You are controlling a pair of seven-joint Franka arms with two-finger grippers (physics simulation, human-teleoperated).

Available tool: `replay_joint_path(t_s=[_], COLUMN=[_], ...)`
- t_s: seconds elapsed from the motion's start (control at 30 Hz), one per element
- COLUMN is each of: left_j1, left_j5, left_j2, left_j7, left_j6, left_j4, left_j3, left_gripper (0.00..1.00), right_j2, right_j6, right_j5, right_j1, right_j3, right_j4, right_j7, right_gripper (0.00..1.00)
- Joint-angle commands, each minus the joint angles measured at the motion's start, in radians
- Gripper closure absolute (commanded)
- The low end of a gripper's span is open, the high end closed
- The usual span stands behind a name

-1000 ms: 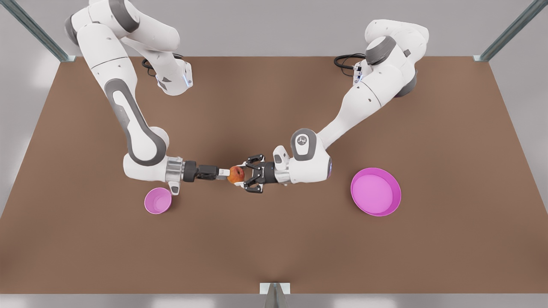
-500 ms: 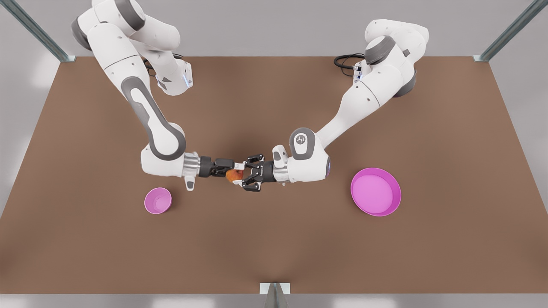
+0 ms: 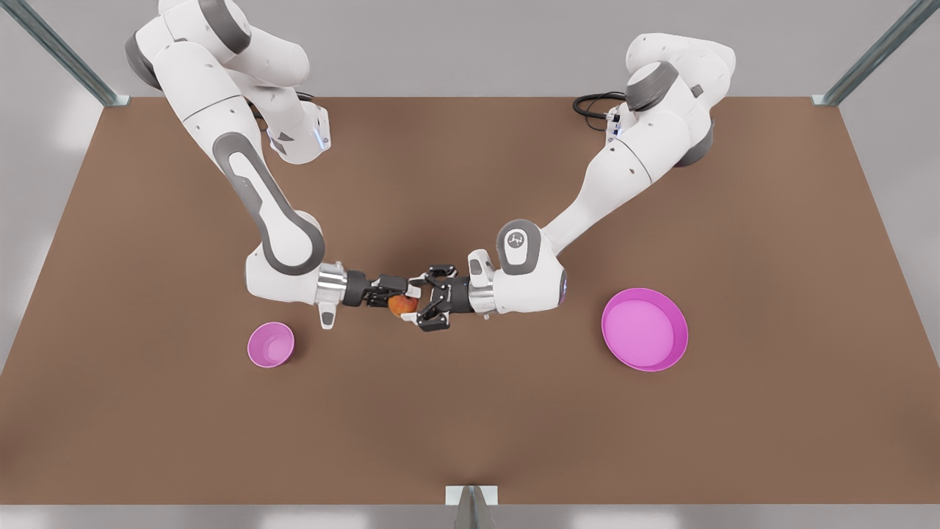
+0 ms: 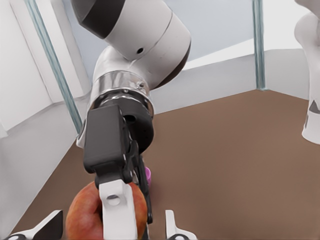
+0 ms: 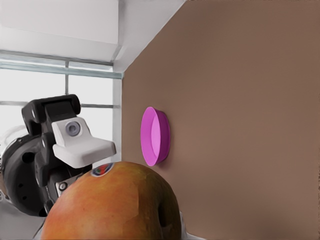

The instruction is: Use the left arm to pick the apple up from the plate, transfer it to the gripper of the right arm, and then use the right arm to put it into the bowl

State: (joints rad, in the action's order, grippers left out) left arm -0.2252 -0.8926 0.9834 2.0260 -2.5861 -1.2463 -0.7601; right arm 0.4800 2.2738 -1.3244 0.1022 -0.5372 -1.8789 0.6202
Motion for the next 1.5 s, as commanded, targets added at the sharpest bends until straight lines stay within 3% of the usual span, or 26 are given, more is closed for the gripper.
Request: replay_joint_path(t_s=[0.0, 0.17, 0.23, 0.27, 0.3, 0.37, 0.4, 0.5, 0.53, 0.57, 0.63, 0.73, 0.83, 1.07, 1.17, 1.27, 1.47], left_j1=[0.001, 0.039, 0.205, 0.254, 0.311, 0.326, 0.336, 0.407, 0.391, 0.155, 0.105, 0.110, 0.102, 0.119, 0.119, 0.119, 0.121], left_j5=[0.000, 0.003, 0.274, 0.567, 0.803, 1.164, 1.186, 1.103, 0.997, 0.875, 0.862, 0.860, 0.860, 0.857, 0.862, 0.865, 0.865], left_j2=[-0.002, -0.008, -0.127, -0.219, -0.288, -0.454, -0.537, -0.681, -0.750, -0.834, -0.931, -0.908, -0.821, -0.801, -0.789, -0.778, -0.758], left_j7=[0.033, -0.050, -0.456, -0.843, -1.070, -1.351, -1.565, -1.960, -1.981, -1.983, -1.975, -1.975, -2.058, -2.054, -2.052, -2.181, -2.193], left_j6=[0.001, 0.009, 0.072, 0.308, 0.498, 0.840, 0.954, 1.049, 1.046, 1.048, 1.028, 1.009, 1.041, 1.037, 1.032, 1.025, 1.005], left_j4=[-0.001, -0.037, -0.217, -0.217, -0.205, -0.171, -0.168, -0.151, -0.151, -0.168, -0.260, -0.246, -0.131, -0.134, -0.134, -0.131, -0.131], left_j3=[0.001, 0.080, 0.123, 0.194, 0.192, 0.192, 0.194, 0.194, 0.296, 0.617, 0.746, 0.743, 0.737, 0.742, 0.742, 0.742, 0.745], left_gripper=[0.01, 0.00, 0.00, 0.00, 0.00, 0.00, 0.00, 0.00, 0.00, 0.00, 0.00, 0.00, 0.00, 0.00, 0.00, 0.00, 0.00], right_j2=[-0.001, 0.000, 0.002, 0.003, 0.006, 0.009, 0.009, 0.032, 0.048, 0.051, 0.051, 0.054, 0.103, 0.104, 0.106, 0.112, 0.132], right_j6=[-0.002, -0.148, -0.191, -0.214, -0.229, -0.229, -0.229, -0.231, -0.231, -0.231, -0.227, -0.217, -0.211, -0.195, -0.197, -0.260, -0.223], right_j5=[0.005, 0.151, 0.192, 0.246, 0.264, 0.366, 0.436, 0.591, 0.617, 0.652, 0.740, 0.912, 1.050, 1.243, 1.248, 1.113, 1.206], right_j1=[0.007, 0.129, 0.200, 0.235, 0.267, 0.337, 0.373, 0.439, 0.452, 0.461, 0.462, 0.462, 0.458, 0.401, 0.399, 0.404, 0.398], right_j3=[0.002, 0.009, 0.011, 0.011, 0.011, 0.011, 0.013, 0.020, 0.026, 0.036, 0.048, 0.051, 0.051, 0.046, 0.049, 0.046, 0.049], right_j4=[0.000, 0.000, 0.001, 0.001, 0.001, 0.003, 0.006, 0.043, 0.050, 0.052, 0.061, 0.104, 0.167, 0.182, 0.181, 0.182, 0.168], right_j7=[0.050, 0.059, 0.081, 0.082, 0.101, 0.131, 0.148, 0.193, 0.219, 0.233, 0.230, 0.216, 0.205, 0.072, -0.002, -0.396, -0.402], right_gripper=[0.43, 0.43, 0.43, 0.43, 0.43, 0.43, 0.43, 0.42, 0.42, 0.42, 0.42, 0.42, 0.42, 0.42, 0.42, 0.42, 0.42])
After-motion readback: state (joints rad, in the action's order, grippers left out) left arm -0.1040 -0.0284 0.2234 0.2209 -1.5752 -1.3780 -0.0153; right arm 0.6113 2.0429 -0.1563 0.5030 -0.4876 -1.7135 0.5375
